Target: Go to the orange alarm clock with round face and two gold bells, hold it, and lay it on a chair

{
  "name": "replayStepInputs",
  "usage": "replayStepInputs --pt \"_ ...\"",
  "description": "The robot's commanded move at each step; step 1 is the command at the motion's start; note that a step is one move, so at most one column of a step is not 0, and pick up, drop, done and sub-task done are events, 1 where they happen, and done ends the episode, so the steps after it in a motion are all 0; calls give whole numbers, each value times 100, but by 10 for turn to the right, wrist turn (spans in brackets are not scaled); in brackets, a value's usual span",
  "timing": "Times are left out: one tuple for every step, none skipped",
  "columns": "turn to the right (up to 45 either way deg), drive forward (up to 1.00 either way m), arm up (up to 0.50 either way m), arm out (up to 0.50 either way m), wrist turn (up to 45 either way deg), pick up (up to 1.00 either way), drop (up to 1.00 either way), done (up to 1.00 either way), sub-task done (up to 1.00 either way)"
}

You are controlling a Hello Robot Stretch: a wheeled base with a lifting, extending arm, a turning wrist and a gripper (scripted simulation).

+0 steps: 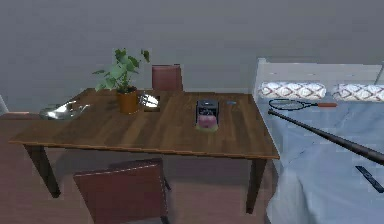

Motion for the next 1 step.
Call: replayStepInputs --pt "180 0 0 0 0 0 0 0 0"
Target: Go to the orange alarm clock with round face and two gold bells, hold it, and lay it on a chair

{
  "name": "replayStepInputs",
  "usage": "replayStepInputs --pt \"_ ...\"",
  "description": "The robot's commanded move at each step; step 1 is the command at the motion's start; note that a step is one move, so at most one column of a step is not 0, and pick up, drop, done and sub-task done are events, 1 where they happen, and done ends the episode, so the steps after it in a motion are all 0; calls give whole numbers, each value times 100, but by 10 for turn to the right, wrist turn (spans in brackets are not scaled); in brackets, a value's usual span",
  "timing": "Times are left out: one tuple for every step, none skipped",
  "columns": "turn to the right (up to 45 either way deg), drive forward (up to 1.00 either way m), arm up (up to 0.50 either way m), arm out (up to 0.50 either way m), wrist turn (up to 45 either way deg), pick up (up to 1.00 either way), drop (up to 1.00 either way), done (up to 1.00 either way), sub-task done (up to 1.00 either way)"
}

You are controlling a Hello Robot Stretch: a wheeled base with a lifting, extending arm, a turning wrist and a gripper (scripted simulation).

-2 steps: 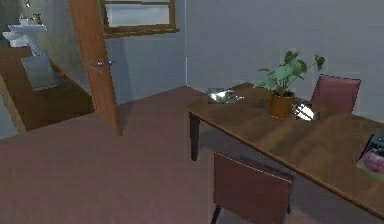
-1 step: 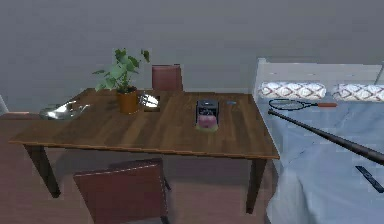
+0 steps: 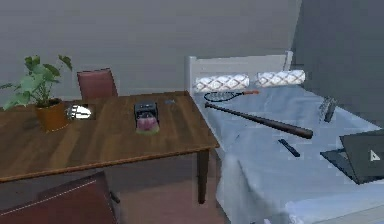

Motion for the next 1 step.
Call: replayStepInputs --pt "0 10 0 0 0 0 0 0 0"
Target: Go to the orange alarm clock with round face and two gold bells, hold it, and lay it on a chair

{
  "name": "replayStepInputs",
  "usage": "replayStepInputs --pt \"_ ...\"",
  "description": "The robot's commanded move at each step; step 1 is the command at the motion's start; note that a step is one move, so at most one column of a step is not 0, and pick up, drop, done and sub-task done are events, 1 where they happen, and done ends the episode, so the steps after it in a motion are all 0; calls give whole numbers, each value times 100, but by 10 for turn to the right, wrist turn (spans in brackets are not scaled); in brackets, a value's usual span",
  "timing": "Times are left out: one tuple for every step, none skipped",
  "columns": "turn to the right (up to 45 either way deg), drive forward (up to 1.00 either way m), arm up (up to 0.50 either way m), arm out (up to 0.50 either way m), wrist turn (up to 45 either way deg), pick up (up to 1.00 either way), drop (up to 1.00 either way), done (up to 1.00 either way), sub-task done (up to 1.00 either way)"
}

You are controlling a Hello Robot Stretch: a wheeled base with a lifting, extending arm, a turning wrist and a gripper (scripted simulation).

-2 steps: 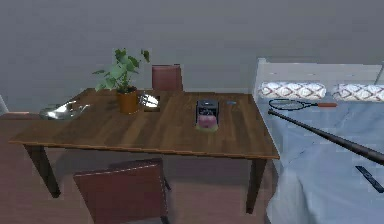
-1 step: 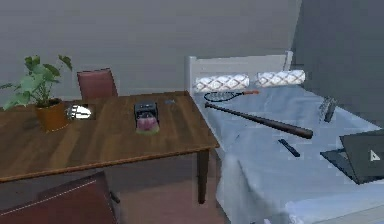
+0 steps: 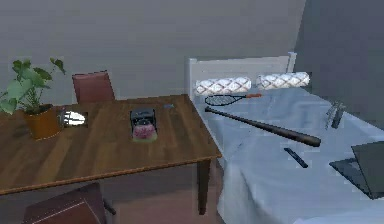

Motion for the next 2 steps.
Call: replayStepInputs --pt "390 0 0 0 0 0 0 0 0" --pt "-390 0 0 0 0 0 0 0 0"
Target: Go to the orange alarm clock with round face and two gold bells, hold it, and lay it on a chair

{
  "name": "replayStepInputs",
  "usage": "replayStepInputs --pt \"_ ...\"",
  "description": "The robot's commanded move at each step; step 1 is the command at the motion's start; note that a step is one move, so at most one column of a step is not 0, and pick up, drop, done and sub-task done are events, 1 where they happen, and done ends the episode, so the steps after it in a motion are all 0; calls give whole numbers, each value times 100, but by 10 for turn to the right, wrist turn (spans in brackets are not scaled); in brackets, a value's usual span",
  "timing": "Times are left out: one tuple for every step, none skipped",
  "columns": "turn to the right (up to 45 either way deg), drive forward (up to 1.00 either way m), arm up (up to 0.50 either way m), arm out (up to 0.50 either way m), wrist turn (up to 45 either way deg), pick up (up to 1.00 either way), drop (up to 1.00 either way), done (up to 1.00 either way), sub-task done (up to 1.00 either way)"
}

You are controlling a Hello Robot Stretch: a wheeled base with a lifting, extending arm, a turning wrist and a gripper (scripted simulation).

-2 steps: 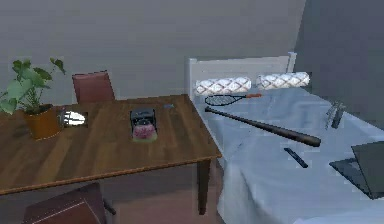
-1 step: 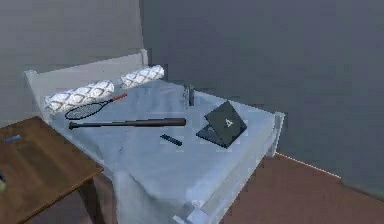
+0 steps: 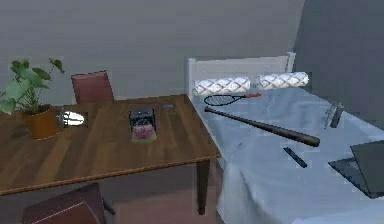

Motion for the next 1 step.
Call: replayStepInputs --pt "390 0 0 0 0 0 0 0 0"
